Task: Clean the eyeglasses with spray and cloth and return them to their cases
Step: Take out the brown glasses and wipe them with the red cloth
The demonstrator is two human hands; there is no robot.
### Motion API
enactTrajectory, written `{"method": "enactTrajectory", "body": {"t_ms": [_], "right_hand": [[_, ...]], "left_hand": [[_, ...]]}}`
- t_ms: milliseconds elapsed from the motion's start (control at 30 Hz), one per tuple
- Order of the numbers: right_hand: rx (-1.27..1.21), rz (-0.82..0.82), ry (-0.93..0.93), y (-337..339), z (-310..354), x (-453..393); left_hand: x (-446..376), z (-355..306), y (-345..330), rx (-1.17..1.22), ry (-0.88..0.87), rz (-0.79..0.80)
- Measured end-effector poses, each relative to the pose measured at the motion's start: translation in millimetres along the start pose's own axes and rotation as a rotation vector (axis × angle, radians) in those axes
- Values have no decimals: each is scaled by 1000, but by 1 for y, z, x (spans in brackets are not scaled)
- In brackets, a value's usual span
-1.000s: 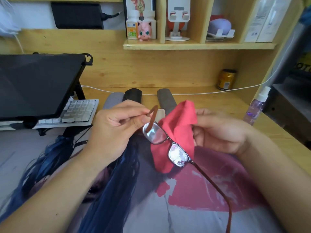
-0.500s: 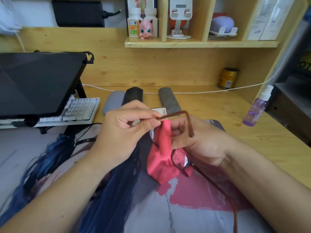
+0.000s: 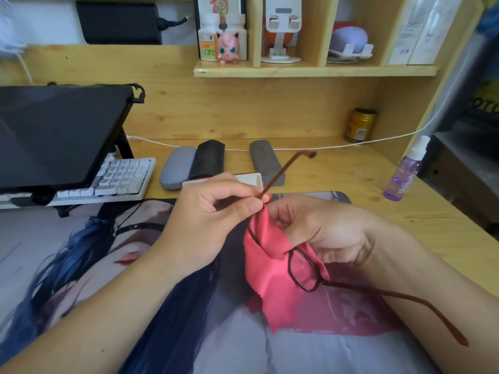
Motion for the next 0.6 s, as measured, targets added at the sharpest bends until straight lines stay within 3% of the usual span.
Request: {"method": "enactTrajectory", "body": {"t_ms": [267,400,600], "right_hand": [[-171,-306,75,23,-8,-13],[-325,-408,146,48,6,-4],[-479,-824,266,120,2,23]], "left_hand": [[-4,11,2,-31,82,-42],[-5,12,14,134,160,-138],[-1,37,46,470,484,-378]]}}
Point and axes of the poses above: each hand's wrist, its own x-axis away from the middle knuckle, its own y-axis out of the back of the hand, z = x × y, the point moved 8 cm from there along -x, towards the middle knuckle, and after that the axes turned 4 degrees about y, right-handed, at the moved point
